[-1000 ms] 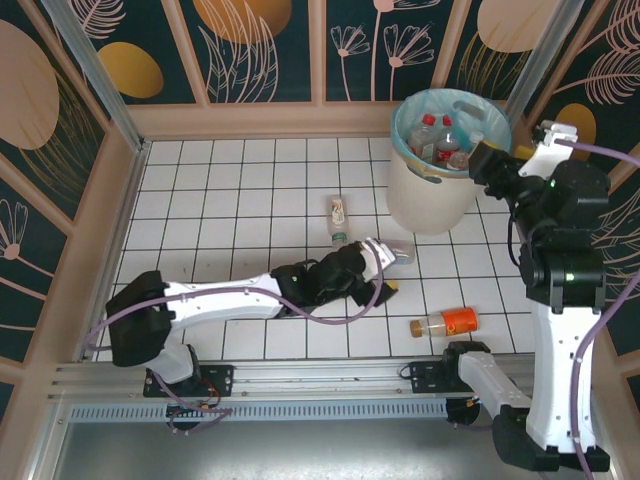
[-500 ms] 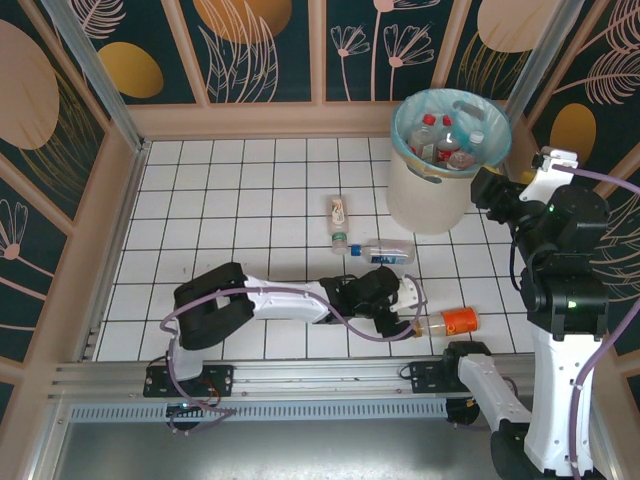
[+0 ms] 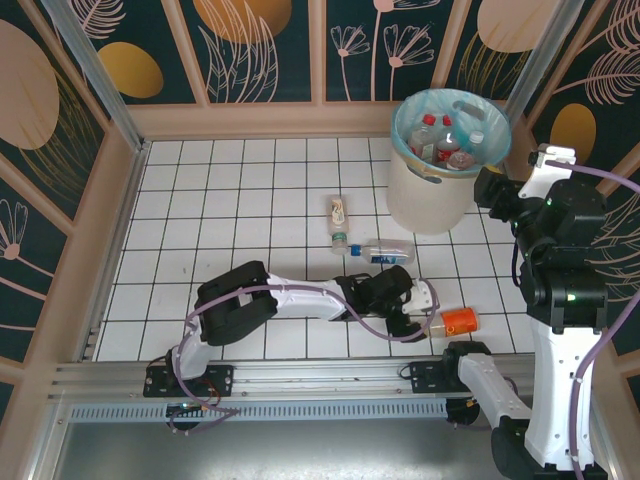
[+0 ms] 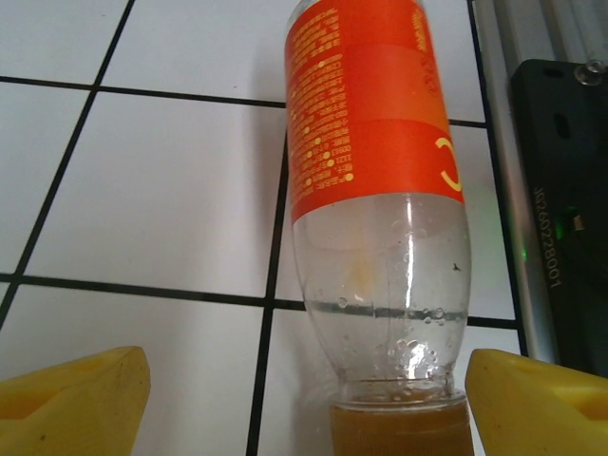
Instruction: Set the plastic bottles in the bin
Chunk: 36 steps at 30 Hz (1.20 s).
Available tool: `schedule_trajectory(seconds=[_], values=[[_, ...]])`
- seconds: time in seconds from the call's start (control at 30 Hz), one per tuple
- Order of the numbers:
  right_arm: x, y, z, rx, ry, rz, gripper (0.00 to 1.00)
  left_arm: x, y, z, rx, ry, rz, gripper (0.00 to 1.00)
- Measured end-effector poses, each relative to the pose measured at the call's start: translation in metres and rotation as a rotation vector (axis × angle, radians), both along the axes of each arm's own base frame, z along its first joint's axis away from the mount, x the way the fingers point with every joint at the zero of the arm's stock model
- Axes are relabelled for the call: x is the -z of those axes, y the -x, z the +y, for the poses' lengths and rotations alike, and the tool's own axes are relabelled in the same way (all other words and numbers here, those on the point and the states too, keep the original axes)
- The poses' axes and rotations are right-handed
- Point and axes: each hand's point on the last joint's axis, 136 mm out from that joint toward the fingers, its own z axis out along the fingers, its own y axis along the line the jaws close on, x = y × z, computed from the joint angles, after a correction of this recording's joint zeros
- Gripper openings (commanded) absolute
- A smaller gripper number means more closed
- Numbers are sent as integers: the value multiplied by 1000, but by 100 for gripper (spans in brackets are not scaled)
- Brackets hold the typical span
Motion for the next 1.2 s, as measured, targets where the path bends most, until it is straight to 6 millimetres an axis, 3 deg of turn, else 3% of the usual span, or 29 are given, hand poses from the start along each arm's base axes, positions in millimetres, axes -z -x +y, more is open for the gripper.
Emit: schedule_trajectory(seconds=[0.23, 0.57, 0.8, 1.2], values=[[1, 0, -1, 2, 15, 5, 77, 15, 5, -10, 25, -13, 20, 84], [3, -3, -3, 13, 24, 15, 77, 34, 7, -13, 34, -71, 28, 67], [4, -2, -5, 25, 27, 17, 77, 35, 6, -13, 44, -73, 8, 52], [4, -2, -5, 25, 26, 17, 77, 20, 10, -4, 70, -42, -27, 44]])
